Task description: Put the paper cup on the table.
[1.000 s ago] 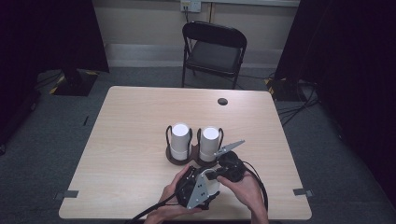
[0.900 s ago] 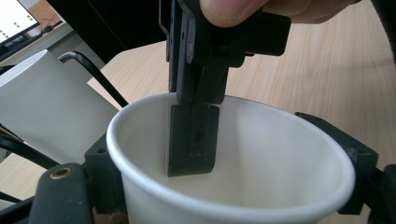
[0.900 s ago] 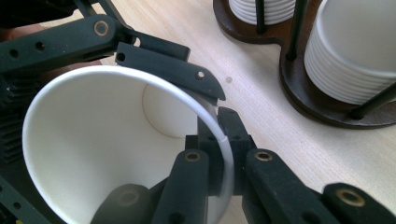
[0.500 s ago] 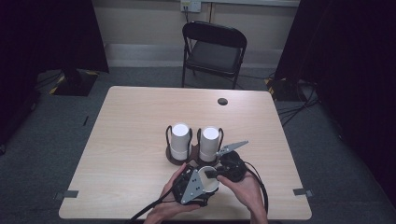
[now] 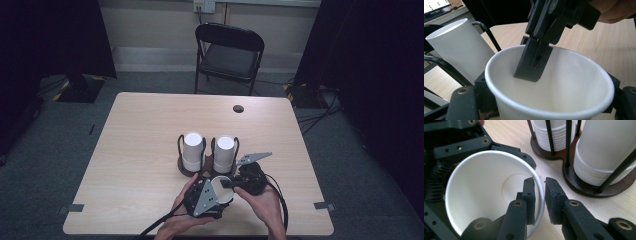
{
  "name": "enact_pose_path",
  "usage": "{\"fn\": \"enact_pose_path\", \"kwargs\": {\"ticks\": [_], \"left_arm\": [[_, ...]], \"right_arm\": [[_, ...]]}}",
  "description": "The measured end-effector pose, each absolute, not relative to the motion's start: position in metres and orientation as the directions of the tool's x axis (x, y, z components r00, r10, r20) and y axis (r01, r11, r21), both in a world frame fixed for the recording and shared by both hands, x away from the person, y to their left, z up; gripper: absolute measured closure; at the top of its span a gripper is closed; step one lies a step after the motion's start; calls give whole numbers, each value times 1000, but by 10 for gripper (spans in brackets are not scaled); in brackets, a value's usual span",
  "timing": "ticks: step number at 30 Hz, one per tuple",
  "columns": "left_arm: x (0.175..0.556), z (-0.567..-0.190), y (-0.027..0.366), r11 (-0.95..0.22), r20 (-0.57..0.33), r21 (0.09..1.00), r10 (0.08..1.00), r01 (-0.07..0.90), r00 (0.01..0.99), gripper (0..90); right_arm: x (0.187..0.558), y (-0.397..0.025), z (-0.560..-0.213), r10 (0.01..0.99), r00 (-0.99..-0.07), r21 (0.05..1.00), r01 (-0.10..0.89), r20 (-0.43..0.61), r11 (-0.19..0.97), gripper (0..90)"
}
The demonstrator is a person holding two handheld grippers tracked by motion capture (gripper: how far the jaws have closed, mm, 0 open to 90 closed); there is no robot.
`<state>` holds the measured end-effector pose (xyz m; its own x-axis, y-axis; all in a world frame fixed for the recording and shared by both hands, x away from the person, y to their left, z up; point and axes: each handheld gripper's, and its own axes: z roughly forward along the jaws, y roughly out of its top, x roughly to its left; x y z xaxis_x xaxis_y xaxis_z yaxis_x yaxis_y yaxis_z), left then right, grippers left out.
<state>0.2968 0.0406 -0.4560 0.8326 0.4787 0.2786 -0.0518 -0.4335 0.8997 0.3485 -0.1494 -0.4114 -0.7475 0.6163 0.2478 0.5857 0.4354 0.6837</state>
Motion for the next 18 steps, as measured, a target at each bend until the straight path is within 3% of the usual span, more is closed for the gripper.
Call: {"fn": "enact_pose_path", "kwargs": {"ticks": [18], "left_arm": [[305,-456,56,-343,180,939,536,18,825,244]], "right_arm": [[342,-157,-406,618,-752,789,516,229,334,750]]}}
